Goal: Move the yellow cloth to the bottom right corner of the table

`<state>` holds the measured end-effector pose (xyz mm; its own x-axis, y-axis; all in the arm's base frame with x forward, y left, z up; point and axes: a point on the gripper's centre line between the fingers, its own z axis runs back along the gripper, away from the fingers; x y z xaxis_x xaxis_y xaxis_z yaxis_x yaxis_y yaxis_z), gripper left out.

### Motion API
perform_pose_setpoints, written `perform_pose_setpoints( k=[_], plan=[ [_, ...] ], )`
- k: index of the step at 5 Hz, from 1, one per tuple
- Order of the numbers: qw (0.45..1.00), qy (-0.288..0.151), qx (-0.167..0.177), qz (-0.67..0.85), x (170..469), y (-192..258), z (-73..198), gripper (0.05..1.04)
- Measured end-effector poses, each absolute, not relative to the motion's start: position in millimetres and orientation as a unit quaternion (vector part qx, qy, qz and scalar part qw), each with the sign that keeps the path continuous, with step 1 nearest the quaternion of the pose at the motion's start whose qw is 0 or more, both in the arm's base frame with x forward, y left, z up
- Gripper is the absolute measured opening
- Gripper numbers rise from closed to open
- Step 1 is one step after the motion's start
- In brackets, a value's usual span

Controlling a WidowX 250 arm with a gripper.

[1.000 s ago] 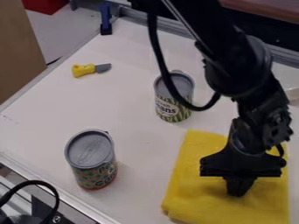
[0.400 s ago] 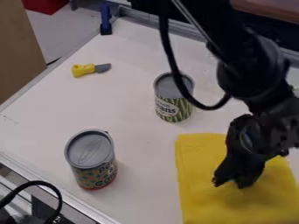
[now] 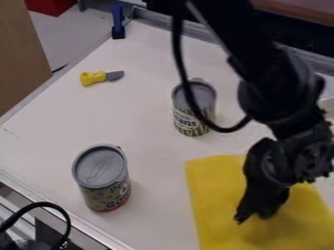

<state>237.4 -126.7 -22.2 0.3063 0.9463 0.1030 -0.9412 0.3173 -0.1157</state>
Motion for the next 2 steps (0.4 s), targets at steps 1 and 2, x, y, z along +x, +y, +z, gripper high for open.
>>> perform_pose_setpoints(
  k=[1, 2],
  plan=[
    [0.793, -0.044, -0.034, 0.607, 229, -112, -20, 0.052],
    [0.762, -0.029, -0.042, 0.645, 221, -97, -21, 0.052]
  ],
)
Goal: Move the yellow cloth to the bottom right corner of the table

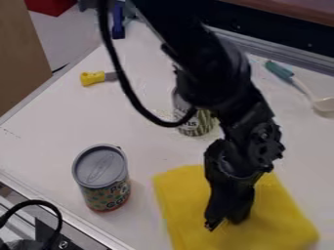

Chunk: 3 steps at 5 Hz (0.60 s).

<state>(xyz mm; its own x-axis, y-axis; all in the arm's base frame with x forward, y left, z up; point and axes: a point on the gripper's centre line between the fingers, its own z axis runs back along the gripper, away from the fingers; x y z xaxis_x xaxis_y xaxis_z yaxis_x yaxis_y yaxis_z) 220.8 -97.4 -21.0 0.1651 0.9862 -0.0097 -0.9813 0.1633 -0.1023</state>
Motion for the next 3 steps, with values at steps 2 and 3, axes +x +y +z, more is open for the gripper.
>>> perform_pose_setpoints(
  k=[2, 3],
  plan=[
    [0.706, -0.025, -0.033, 0.707, 215.6, -79.6, -23.4, 0.052],
    [0.677, -0.043, 0.001, 0.735, 220.4, -85.0, -24.6, 0.052]
  ],
)
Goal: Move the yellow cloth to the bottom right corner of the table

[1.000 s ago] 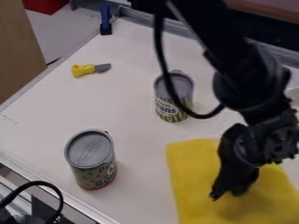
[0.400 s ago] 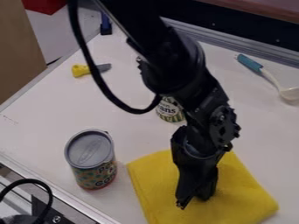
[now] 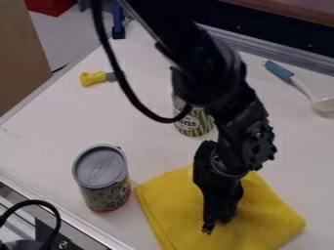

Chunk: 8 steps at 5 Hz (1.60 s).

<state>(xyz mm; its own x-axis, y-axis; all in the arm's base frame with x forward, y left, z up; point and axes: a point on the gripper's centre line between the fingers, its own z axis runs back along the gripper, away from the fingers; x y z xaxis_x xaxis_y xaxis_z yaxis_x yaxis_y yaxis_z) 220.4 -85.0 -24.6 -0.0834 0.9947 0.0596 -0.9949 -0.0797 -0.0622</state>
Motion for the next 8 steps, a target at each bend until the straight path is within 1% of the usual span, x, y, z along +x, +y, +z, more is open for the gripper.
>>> perform_pose_setpoints(
  k=[1, 2, 3, 4, 5, 7, 8],
  plan=[
    [0.652, -0.047, 0.004, 0.757, 223, -88, -26, 0.052],
    [0.617, -0.031, -0.003, 0.786, 227, -86, -25, 0.052],
    [0.59, 0.012, -0.018, 0.807, 230, -83, -24, 0.052],
    [0.568, 0.012, -0.034, 0.822, 238, -84, -24, 0.052],
    [0.556, 0.004, -0.059, 0.829, 240, -85, -23, 0.052],
    [0.518, -0.025, -0.07, 0.852, 242, -87, -23, 0.052],
    [0.496, -0.024, -0.065, 0.865, 238, -89, -23, 0.052]
  ],
)
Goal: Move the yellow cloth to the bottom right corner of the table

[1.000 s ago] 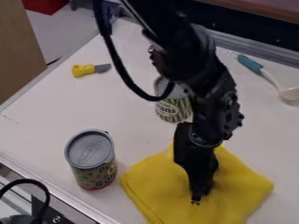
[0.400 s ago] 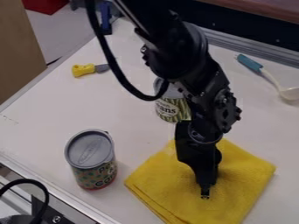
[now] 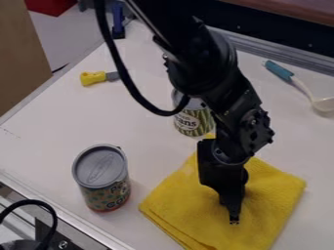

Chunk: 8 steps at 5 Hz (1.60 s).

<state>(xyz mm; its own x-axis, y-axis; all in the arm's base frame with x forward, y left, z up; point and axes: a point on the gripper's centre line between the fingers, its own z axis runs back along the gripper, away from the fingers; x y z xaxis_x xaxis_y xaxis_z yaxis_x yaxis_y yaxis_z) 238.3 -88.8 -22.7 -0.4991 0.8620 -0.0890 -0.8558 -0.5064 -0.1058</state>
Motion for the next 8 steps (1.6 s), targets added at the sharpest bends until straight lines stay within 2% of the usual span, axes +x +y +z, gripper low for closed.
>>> perform_pose_setpoints(
  k=[1, 2, 3, 4, 5, 6, 7, 8],
  plan=[
    [0.485, -0.021, -0.062, 0.872, 233, -89, -22, 0.052],
    [0.483, 0.0, -0.054, 0.874, 227, -90, -21, 0.052],
    [0.494, 0.004, -0.053, 0.868, 225, -88, -21, 0.052],
    [0.538, -0.022, -0.041, 0.842, 230, -85, -18, 0.062],
    [0.602, -0.041, -0.039, 0.797, 240, -88, -11, 0.189],
    [0.679, -0.05, -0.032, 0.731, 249, -91, -4, 0.417],
    [0.703, -0.042, -0.041, 0.708, 248, -94, 10, 0.711],
    [0.717, -0.008, -0.038, 0.696, 248, -92, 16, 0.97]
  ],
)
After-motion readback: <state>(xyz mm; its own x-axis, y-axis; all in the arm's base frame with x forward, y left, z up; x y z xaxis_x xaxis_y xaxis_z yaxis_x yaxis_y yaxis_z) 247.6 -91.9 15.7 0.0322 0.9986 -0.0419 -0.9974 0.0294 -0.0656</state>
